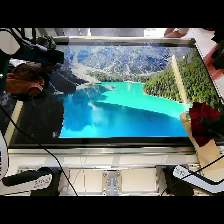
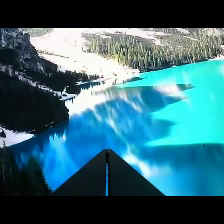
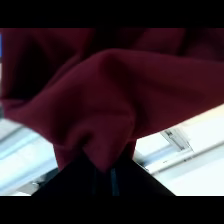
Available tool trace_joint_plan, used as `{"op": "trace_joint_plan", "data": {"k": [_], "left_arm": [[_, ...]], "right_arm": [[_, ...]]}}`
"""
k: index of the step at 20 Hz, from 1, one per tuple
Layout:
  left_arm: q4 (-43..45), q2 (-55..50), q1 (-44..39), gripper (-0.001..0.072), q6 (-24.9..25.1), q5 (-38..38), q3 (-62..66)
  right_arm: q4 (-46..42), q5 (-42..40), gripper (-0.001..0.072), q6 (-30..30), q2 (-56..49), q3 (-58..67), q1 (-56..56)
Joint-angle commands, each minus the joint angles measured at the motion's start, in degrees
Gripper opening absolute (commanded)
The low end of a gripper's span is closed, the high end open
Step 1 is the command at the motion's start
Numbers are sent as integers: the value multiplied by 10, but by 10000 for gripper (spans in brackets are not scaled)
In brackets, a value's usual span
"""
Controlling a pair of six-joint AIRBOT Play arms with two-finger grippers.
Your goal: Fold the shirts.
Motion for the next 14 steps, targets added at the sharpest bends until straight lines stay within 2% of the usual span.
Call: {"op": "trace_joint_plan", "data": {"k": [1,3,4,5,6,7,11,14], "left_arm": [[-6,0,0,10,1,-6,1],[-8,0,0,10,1,-6,1],[-8,0,0,10,1,-6,1],[-8,0,0,11,1,-6,1],[-8,0,0,11,1,-6,1],[-7,0,0,11,1,-4,1],[-7,0,0,11,2,5,1],[-8,0,0,19,4,15,1]], "right_arm": [[-64,-48,32,16,0,-97,1],[-72,-83,34,31,0,-130,1],[-73,-91,59,31,0,-140,1],[-77,-90,202,31,0,-143,1],[-81,-84,407,31,2,-142,1],[-85,-82,498,31,9,-142,1],[-100,-75,499,30,105,-130,1],[-95,-58,499,24,201,-61,1]]}}
